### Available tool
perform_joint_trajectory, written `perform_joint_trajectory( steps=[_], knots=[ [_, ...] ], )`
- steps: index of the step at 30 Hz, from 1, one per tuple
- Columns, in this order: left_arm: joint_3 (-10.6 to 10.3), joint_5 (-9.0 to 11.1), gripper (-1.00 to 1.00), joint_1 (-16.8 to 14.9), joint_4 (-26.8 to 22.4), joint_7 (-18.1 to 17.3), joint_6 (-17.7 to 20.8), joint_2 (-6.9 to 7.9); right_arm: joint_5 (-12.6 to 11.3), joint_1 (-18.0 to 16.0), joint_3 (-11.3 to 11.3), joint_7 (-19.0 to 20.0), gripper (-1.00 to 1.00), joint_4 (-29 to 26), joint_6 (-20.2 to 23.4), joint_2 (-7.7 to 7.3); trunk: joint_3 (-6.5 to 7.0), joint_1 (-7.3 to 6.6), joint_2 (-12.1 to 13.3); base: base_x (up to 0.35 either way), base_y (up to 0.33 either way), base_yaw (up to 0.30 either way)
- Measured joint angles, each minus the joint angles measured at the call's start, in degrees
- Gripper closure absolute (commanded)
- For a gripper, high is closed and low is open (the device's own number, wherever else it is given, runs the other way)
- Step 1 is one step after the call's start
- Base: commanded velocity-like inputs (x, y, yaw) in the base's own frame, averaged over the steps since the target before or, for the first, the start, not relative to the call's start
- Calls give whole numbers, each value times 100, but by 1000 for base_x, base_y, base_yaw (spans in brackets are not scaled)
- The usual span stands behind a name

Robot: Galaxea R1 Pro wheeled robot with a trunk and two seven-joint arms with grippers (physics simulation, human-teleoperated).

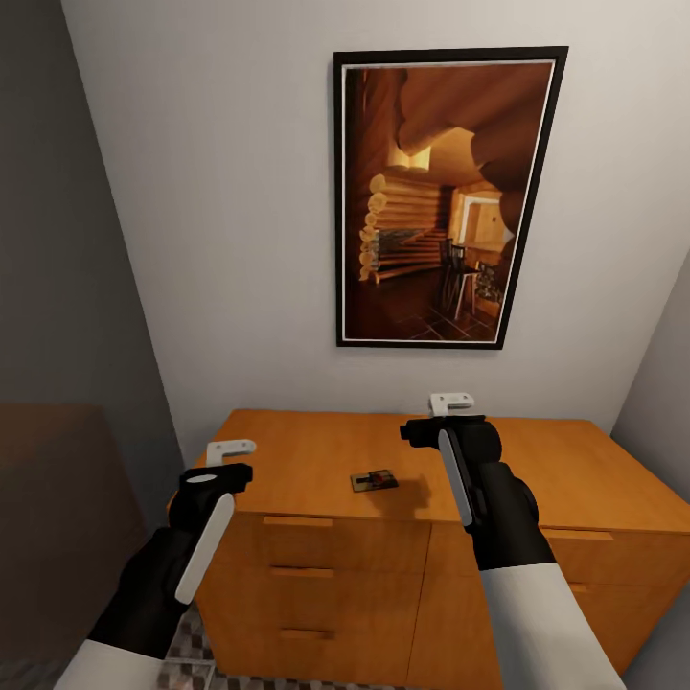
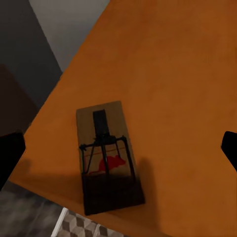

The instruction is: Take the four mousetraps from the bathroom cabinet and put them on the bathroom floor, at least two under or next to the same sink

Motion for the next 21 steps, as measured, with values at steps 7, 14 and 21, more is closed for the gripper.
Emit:
perform_joint_trajectory(
  steps=[7,14,21],
  knots=[
    [7,13,-100,-3,2,-17,-4,44,1,0,0,1,-100,0,0,3,0,0,0,0,0,0],
    [102,18,-100,-1,10,-24,-2,49,-6,0,-2,0,-100,0,0,0,0,0,0,0,0,0],
    [179,37,-100,0,46,-32,-9,50,-12,0,-19,0,-100,0,0,-1,0,0,0,0,0,0]
  ],
)
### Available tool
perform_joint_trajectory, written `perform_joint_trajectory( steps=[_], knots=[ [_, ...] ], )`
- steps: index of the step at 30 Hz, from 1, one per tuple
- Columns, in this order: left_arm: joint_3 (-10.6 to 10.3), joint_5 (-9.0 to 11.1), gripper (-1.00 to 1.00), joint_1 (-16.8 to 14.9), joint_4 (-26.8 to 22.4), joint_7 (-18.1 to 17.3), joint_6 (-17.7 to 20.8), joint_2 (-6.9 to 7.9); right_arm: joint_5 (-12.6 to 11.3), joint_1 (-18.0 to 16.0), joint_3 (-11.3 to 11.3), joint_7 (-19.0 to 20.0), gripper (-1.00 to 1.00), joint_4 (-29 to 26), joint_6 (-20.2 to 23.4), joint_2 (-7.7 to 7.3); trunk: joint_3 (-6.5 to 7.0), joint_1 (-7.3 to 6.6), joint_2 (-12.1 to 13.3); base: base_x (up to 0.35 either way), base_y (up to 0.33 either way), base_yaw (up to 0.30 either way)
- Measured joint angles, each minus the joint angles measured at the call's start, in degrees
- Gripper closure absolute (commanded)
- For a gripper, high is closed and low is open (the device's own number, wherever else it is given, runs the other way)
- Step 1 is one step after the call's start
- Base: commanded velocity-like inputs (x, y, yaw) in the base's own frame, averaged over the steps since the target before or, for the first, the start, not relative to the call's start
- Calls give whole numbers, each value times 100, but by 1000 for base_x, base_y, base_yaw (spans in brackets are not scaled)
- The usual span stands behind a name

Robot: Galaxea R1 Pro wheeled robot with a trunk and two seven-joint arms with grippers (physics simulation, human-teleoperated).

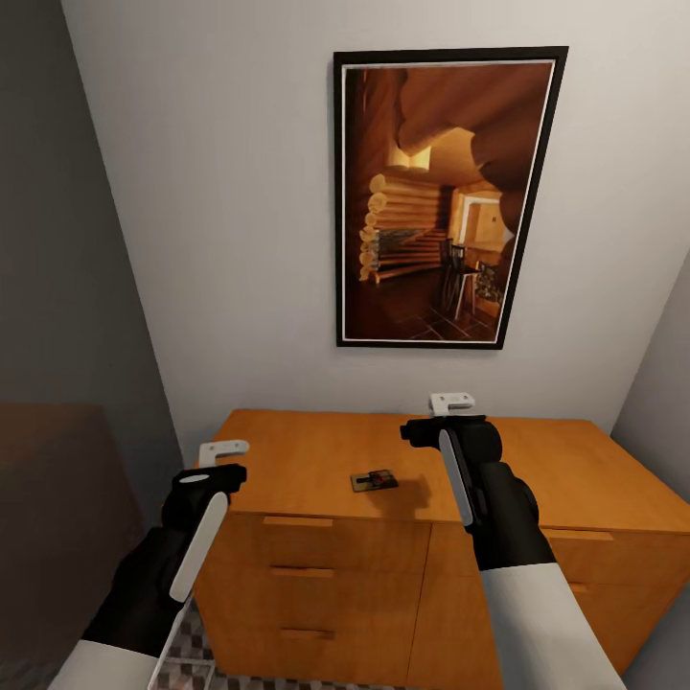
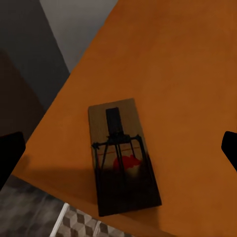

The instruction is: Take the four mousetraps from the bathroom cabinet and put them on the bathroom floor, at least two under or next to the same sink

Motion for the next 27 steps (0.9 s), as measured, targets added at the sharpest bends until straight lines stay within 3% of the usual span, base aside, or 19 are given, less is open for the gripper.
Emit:
perform_joint_trajectory(
  steps=[27],
  knots=[
    [28,14,-100,0,250,7,-34,-34,2,0,-1,0,-100,29,0,-16,0,0,0,0,0,0]
  ],
)
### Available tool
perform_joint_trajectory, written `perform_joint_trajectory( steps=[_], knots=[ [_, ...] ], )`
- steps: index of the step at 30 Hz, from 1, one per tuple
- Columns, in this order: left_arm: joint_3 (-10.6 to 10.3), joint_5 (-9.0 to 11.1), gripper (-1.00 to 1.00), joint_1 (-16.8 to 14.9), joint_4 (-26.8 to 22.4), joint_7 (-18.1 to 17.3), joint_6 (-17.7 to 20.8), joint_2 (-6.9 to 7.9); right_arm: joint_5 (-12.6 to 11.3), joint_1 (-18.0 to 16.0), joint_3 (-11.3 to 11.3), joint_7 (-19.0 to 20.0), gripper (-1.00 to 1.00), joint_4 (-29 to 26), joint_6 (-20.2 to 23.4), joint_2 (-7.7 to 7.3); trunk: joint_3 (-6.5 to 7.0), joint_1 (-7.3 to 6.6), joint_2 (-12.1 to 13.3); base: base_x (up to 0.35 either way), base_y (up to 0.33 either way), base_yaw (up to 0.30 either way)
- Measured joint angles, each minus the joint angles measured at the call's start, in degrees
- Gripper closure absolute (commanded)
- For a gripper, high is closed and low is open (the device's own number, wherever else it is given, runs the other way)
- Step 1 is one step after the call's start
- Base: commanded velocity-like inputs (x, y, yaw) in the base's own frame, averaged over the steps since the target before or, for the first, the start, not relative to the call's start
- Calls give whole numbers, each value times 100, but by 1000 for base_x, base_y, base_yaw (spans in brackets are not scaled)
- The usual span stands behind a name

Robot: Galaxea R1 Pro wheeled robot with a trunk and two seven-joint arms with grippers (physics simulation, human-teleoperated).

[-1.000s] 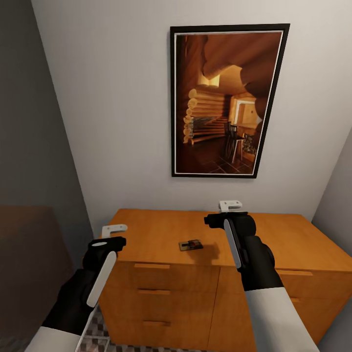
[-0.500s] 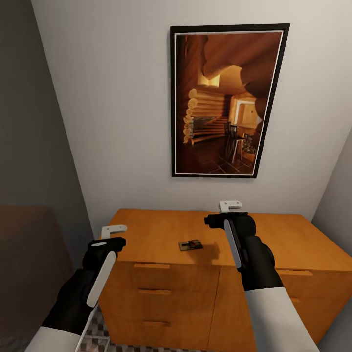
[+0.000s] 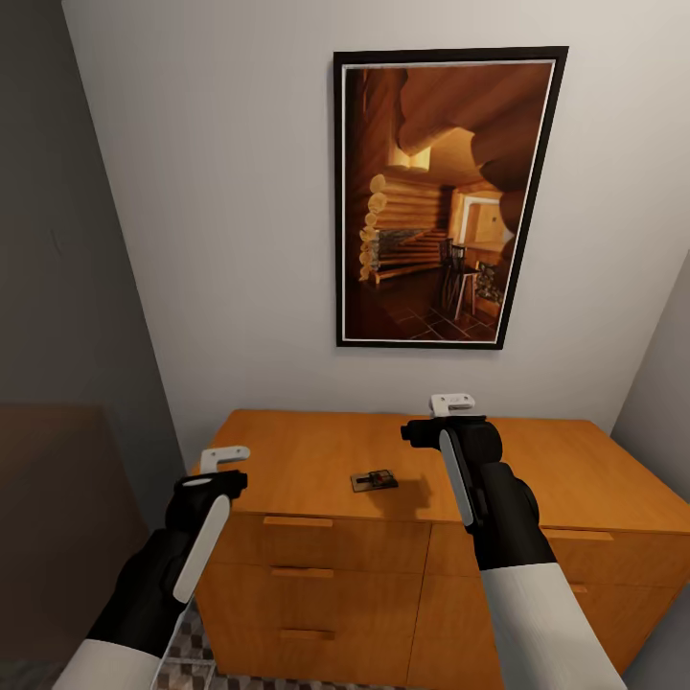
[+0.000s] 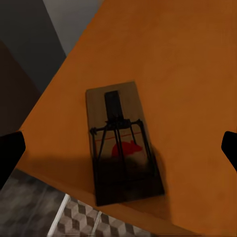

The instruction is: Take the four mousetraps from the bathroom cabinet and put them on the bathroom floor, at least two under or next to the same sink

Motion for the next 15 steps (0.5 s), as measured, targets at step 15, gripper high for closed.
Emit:
perform_joint_trajectory(
  steps=[15],
  knots=[
    [3,-20,-100,-4,470,9,-151,-11,0,0,10,-2,-100,8,0,3,0,0,0,0,0,0]
  ],
)
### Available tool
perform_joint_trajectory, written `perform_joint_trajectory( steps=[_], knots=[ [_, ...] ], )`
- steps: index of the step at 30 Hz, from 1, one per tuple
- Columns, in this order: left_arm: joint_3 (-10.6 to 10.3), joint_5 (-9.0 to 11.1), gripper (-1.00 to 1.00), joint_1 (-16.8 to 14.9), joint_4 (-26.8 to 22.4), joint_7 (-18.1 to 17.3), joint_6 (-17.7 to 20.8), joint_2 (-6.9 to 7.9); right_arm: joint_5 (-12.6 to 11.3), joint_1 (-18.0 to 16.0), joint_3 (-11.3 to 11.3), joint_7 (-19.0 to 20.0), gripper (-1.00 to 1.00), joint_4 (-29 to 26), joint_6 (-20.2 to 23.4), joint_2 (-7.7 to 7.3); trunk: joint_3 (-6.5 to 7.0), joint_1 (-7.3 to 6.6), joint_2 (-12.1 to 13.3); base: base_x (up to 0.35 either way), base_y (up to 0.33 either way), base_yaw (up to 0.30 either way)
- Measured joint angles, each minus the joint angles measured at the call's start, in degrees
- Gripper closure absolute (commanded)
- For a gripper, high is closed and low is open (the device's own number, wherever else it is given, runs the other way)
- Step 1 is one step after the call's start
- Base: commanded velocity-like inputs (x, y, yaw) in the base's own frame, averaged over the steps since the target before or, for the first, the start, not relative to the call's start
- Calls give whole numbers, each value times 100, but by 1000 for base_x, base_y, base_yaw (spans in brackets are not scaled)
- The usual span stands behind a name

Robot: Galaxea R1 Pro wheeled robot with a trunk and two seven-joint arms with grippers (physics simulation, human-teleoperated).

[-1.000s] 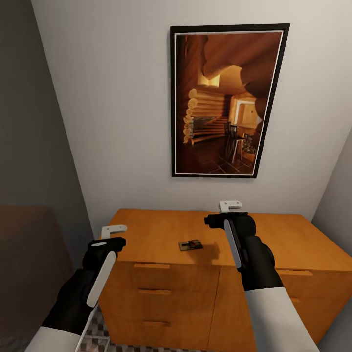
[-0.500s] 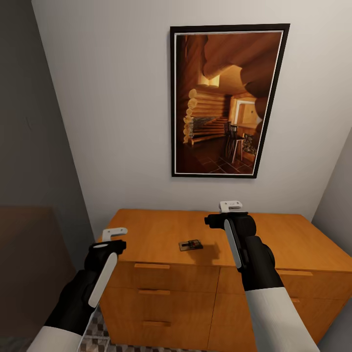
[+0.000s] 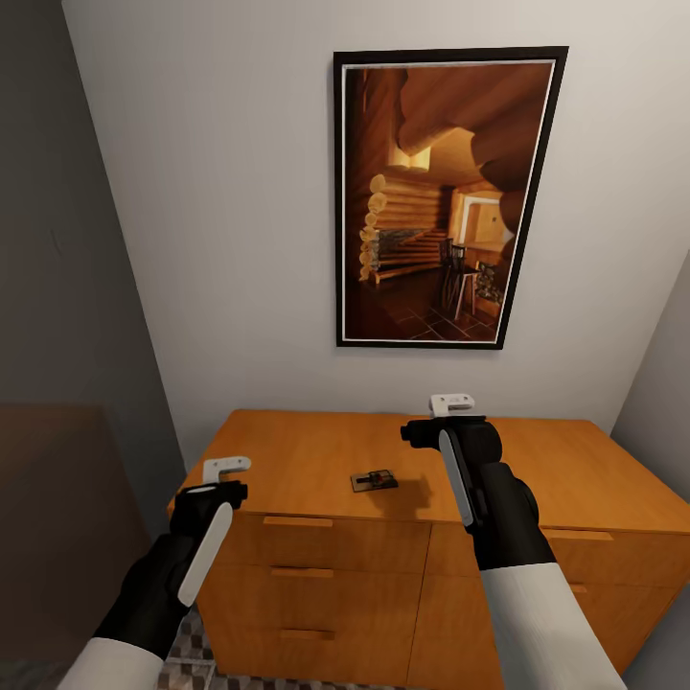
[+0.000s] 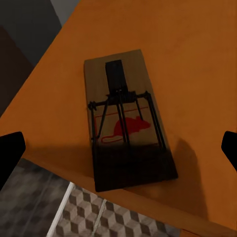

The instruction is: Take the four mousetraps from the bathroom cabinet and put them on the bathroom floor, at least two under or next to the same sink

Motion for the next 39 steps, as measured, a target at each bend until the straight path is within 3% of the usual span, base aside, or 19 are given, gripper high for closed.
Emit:
perform_joint_trajectory(
  steps=[39],
  knots=[
    [0,-19,-100,-3,96,51,-86,-7,6,0,10,-5,-100,25,0,4,0,0,0,0,0,0]
  ],
)
